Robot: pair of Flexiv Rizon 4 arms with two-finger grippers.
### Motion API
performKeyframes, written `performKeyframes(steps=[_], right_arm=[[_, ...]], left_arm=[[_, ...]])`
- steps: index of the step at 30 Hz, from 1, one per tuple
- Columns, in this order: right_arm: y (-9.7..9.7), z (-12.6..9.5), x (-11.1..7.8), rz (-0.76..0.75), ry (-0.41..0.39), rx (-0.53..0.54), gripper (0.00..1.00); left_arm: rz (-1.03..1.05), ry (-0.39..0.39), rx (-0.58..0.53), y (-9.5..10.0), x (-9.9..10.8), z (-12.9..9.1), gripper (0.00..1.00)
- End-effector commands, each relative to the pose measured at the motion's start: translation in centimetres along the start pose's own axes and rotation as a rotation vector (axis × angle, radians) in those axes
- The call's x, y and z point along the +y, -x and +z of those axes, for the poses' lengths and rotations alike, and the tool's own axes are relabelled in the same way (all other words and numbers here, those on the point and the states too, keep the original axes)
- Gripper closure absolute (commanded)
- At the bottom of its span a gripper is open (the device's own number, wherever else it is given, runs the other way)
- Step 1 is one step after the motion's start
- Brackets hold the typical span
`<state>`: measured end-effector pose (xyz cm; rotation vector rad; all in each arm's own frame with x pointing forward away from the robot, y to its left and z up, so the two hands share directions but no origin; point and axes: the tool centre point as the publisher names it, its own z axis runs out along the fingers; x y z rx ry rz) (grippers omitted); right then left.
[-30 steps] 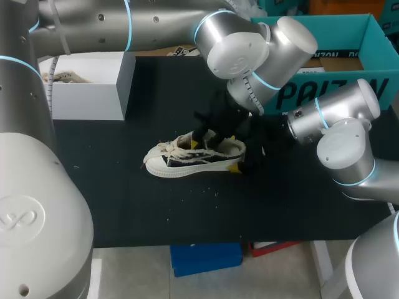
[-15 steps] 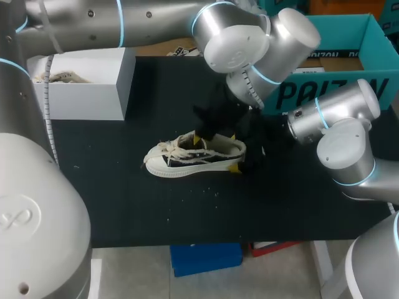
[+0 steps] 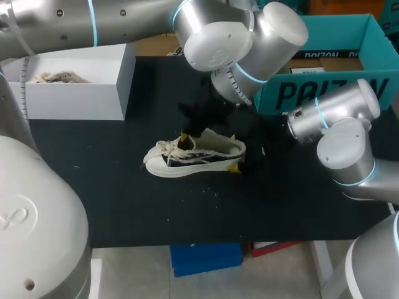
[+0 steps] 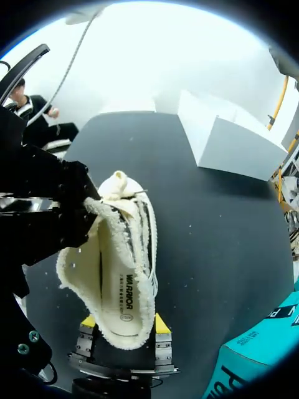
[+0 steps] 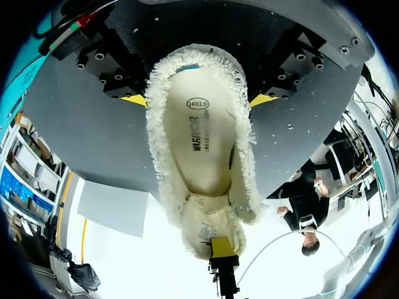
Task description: Take the shoe out of the shoebox, open the shoe tongue, remove and reinsert the insole, then place the shoe into the shoebox
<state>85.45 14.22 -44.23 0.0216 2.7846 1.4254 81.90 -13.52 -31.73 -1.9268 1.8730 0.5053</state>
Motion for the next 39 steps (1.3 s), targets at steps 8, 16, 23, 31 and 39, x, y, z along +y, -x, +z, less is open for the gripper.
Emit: performKeyframes(steps=[8,16,23,31,39], right_arm=[[0.0,0.1,0.1,0.002,-0.003,-0.001,1.0],[0.0,0.1,0.1,0.002,-0.003,-0.001,1.0],[0.0,0.1,0.1,0.002,-0.003,-0.001,1.0],[0.0,0.1,0.1,0.002,-0.003,-0.001,1.0],[0.0,0.1,0.1,0.002,-0.003,-0.001,1.0]], left_arm=[[-0.033,-0.003,0.017,2.4,0.7,0.9,1.0],[-0.049,0.066,0.004,2.9,1.5,3.7,1.0],[-0.064,0.124,0.007,3.3,2.2,5.9,1.0],[-0.062,0.169,0.016,3.4,2.8,7.4,0.0],[-0.072,0.187,0.032,3.9,3.1,7.9,0.0]])
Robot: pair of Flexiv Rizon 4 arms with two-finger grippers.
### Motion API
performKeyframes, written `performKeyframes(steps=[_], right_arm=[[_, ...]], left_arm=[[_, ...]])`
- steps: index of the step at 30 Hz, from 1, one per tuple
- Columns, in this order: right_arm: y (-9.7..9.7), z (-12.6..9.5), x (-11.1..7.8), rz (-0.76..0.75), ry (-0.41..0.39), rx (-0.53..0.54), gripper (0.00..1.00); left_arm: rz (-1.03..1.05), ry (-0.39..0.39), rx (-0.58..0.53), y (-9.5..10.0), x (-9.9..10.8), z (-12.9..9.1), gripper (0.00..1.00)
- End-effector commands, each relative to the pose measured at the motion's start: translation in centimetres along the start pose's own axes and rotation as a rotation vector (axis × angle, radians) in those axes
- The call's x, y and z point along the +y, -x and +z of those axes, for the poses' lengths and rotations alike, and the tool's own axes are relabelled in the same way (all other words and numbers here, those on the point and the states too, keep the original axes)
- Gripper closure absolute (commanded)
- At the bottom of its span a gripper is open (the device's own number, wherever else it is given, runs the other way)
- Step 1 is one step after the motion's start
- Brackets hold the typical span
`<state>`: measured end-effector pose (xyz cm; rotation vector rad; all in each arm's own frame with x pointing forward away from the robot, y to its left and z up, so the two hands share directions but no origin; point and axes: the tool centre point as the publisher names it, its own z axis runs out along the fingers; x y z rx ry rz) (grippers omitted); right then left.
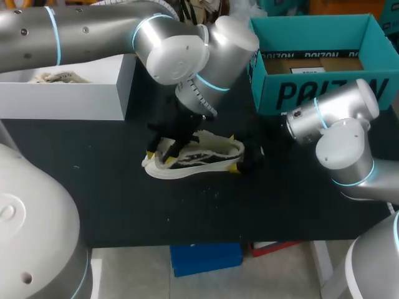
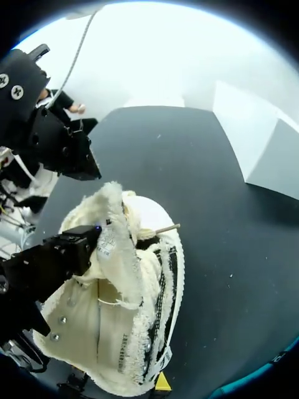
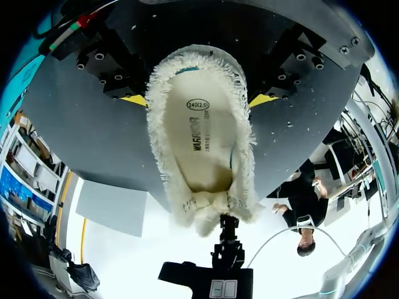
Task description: Take the shoe out of the shoebox, open the shoe tongue, remove and reinsert the insole, then place the shoe into the shoebox
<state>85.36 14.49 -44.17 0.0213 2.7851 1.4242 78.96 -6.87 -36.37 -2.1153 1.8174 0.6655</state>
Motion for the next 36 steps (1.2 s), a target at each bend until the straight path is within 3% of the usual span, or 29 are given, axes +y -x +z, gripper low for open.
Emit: performKeyframes(steps=[1,10,20,24,30,31,32,34,36], right_arm=[[0.1,0.0,-0.2,0.002,-0.002,-0.001,1.0],[0.1,0.0,-0.2,0.002,-0.002,-0.001,1.0],[0.1,0.0,-0.2,0.002,-0.002,-0.001,1.0],[0.1,0.0,-0.2,0.002,-0.002,-0.001,1.0],[0.1,0.0,-0.2,0.002,-0.002,-0.001,1.0],[0.1,0.0,-0.2,0.002,-0.002,-0.001,1.0],[0.1,0.0,-0.2,0.002,-0.002,-0.001,1.0],[0.1,0.0,-0.2,0.002,-0.002,-0.001,1.0],[0.1,0.0,-0.2,0.002,-0.002,-0.001,1.0]], left_arm=[[-0.003,-0.001,0.015,0.7,-0.1,0.5,0.0],[-0.001,-0.012,0.059,2.2,0.2,-0.5,0.0],[0.176,-0.169,0.13,3.0,1.8,-5.9,0.0],[0.339,-0.256,0.188,2.8,1.7,-8.0,0.0],[0.831,-0.385,0.317,0.5,1.8,-10.7,0.0],[0.939,-0.387,0.354,0.1,1.8,-10.9,0.21],[1.035,-0.388,0.385,-0.3,1.8,-11.1,0.58],[1.229,-0.37,0.445,-1.1,1.8,-11.3,1.0],[1.367,-0.375,0.465,-2.0,1.8,-11.3,1.0]])
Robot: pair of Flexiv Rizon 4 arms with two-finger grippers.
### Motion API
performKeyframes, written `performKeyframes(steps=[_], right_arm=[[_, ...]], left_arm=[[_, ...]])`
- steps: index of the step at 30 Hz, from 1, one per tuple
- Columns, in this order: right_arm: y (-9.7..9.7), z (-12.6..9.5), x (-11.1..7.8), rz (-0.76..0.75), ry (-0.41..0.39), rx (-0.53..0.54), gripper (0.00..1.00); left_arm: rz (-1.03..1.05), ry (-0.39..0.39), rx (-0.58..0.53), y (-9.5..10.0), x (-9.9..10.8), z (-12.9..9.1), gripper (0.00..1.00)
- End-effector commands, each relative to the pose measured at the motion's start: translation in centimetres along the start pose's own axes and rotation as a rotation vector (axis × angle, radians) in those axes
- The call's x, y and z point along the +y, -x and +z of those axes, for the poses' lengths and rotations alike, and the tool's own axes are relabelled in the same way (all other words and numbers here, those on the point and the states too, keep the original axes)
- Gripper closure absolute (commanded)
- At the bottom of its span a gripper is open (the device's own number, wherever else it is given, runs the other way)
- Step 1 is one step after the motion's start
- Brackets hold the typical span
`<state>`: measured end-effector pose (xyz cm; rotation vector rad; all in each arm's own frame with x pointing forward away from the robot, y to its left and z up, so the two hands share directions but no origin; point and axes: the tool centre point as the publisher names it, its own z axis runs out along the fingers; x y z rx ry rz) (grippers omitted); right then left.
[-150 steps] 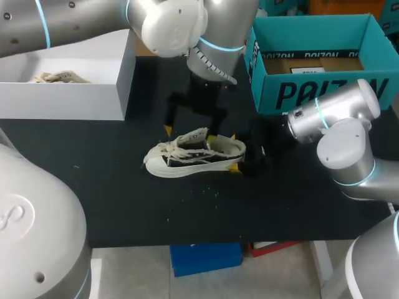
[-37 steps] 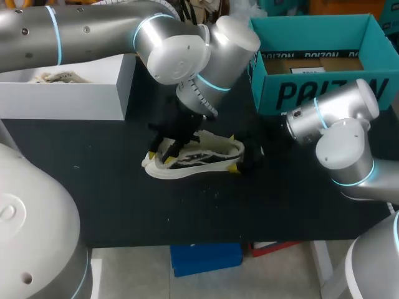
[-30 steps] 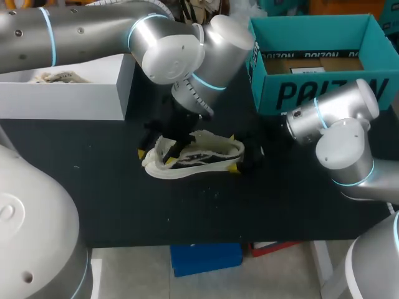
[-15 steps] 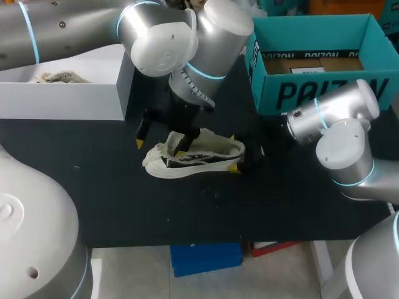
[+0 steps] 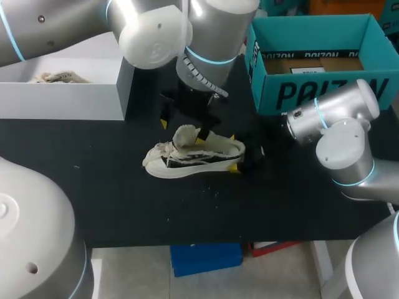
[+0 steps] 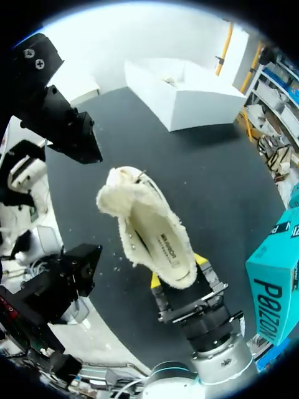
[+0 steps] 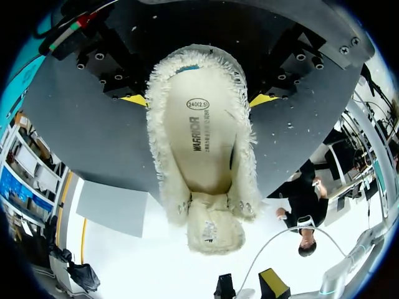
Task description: Take the shoe out of the shoebox, open the shoe tongue, remove and reinsert the insole, then place the shoe into the shoebox
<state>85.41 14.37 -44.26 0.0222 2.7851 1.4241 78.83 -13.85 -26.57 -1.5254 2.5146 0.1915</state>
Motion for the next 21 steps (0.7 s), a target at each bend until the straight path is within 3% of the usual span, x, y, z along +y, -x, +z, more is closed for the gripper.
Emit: performKeyframes(steps=[1,3,5,6,21], right_arm=[[0.1,0.0,0.0,0.001,-0.002,-0.001,1.0],[0.1,0.0,0.0,0.001,-0.002,-0.001,1.0],[0.1,0.0,0.0,0.001,-0.002,-0.001,1.0],[0.1,0.0,0.0,0.001,-0.002,-0.001,1.0],[0.1,0.0,0.0,0.001,-0.002,-0.001,1.0]], left_arm=[[0.834,-0.053,0.376,-0.7,-0.8,0.9,1.0],[0.951,-0.067,0.468,-0.8,-1.0,1.1,1.0],[0.936,-0.035,0.521,-0.7,-1.7,1.4,1.0],[0.845,0.025,0.516,-0.7,-2.4,1.5,1.0],[0.845,0.025,0.516,-0.7,-2.4,1.5,1.0]])
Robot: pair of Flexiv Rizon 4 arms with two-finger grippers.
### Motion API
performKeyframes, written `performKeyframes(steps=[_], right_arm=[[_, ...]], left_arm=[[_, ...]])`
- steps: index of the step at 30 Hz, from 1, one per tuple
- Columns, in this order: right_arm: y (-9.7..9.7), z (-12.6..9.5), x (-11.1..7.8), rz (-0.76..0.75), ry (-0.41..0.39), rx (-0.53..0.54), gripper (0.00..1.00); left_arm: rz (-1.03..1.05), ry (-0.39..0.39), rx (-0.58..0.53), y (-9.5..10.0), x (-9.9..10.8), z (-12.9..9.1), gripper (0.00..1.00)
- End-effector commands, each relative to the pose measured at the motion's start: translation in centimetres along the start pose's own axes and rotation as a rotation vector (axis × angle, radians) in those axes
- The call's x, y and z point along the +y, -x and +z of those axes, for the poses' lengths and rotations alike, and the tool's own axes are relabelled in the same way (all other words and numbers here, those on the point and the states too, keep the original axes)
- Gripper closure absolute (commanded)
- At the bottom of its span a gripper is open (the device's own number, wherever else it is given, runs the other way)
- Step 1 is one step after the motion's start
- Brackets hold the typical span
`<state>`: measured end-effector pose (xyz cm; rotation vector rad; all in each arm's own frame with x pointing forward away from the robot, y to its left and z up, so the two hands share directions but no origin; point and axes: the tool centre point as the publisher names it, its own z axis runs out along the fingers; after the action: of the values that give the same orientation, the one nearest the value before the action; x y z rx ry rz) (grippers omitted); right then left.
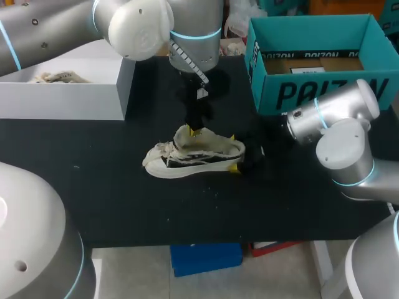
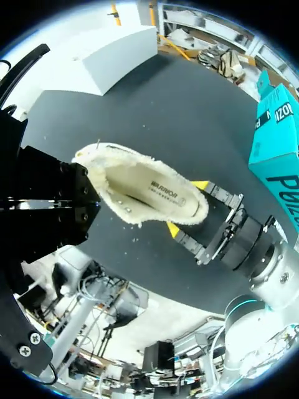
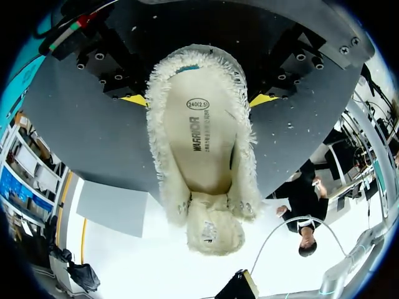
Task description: Take the shoe out of the shoebox, open the shoe tongue, remove and reinsert the insole, then place the shoe into the shoebox
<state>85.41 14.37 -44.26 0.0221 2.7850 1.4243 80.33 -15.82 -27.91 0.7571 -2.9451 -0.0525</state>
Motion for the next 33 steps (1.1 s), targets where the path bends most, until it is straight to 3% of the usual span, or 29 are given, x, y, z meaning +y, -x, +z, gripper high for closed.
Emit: performKeyframes(steps=[1,3,8,20,22,24,33], right_arm=[[0.1,0.0,0.0,0.001,-0.002,-0.001,1.0],[0.1,0.0,0.0,0.001,-0.002,-0.001,1.0],[0.1,0.0,0.0,0.001,-0.002,-0.001,1.0],[0.1,0.0,0.0,0.001,-0.002,-0.001,1.0],[0.1,0.0,0.0,0.001,-0.002,-0.001,1.0],[0.1,0.0,0.0,0.001,-0.002,-0.001,1.0],[0.1,0.0,0.0,0.001,-0.002,-0.001,1.0]], left_arm=[[0.319,0.008,0.225,0.7,-0.1,0.8,1.0],[0.398,-0.029,0.289,0.9,-0.4,1.3,1.0],[0.555,-0.052,0.28,0.9,-1.1,2.1,1.0],[0.515,-0.04,0.299,1.1,-1.5,2.3,1.0],[0.458,0.002,0.243,1.5,-1.6,2.9,1.0],[0.454,-0.03,0.265,1.7,-1.7,3.5,1.0],[0.433,-0.042,0.28,2.1,-2.5,6.5,1.0]])
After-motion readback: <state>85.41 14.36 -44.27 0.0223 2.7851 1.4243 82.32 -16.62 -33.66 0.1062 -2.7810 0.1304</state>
